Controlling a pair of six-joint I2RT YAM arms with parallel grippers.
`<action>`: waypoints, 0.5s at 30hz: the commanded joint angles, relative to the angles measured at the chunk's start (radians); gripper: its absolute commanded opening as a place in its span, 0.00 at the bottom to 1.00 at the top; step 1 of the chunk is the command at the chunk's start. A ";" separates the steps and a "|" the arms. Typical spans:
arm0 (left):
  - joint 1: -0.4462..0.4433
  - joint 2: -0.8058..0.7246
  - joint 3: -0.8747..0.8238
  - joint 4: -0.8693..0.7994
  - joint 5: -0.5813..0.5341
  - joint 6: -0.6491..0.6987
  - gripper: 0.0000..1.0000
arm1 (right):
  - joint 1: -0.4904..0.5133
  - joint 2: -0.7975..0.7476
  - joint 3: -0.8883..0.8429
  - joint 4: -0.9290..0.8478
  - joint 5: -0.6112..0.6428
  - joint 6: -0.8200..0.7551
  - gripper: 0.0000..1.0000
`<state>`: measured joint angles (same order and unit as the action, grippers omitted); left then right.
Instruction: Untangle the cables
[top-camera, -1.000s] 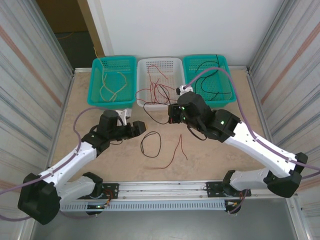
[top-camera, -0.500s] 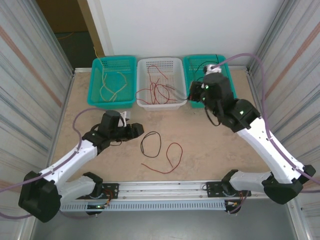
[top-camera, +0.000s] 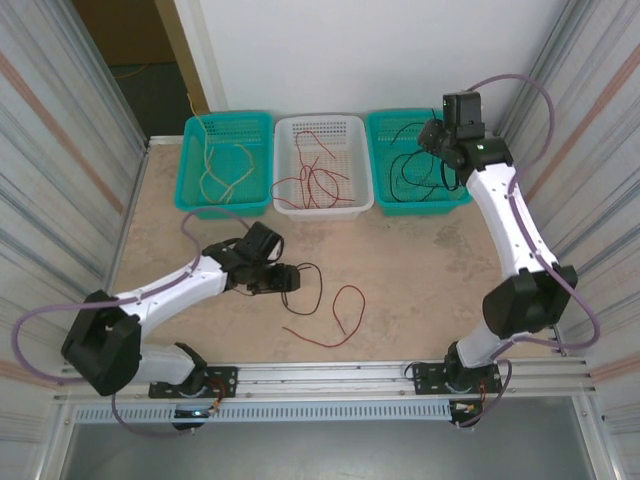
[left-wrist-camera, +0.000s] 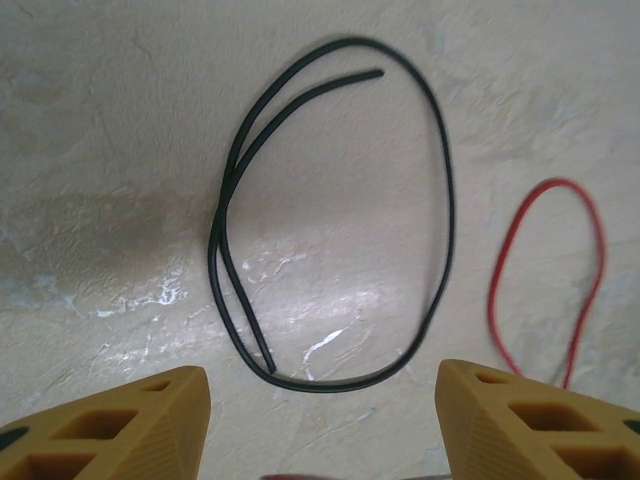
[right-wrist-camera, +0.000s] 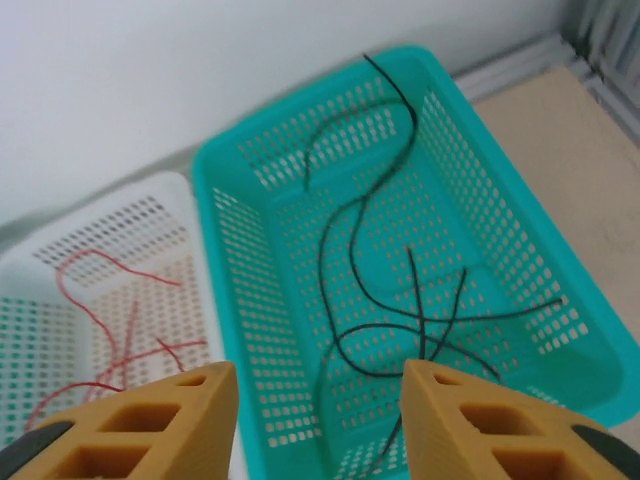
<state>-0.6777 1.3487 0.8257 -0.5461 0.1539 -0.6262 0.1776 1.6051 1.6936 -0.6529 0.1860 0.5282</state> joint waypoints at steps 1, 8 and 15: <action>-0.005 0.048 0.045 -0.086 -0.080 0.049 0.59 | 0.010 -0.092 -0.076 0.038 -0.072 0.000 0.50; -0.006 0.222 0.177 -0.181 -0.125 0.154 0.52 | 0.119 -0.346 -0.408 0.064 -0.094 0.046 0.48; -0.009 0.331 0.220 -0.215 -0.136 0.166 0.39 | 0.329 -0.595 -0.672 -0.023 0.030 0.150 0.48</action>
<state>-0.6811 1.6573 1.0233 -0.7086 0.0341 -0.4889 0.4664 1.0786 1.0786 -0.6220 0.1417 0.6037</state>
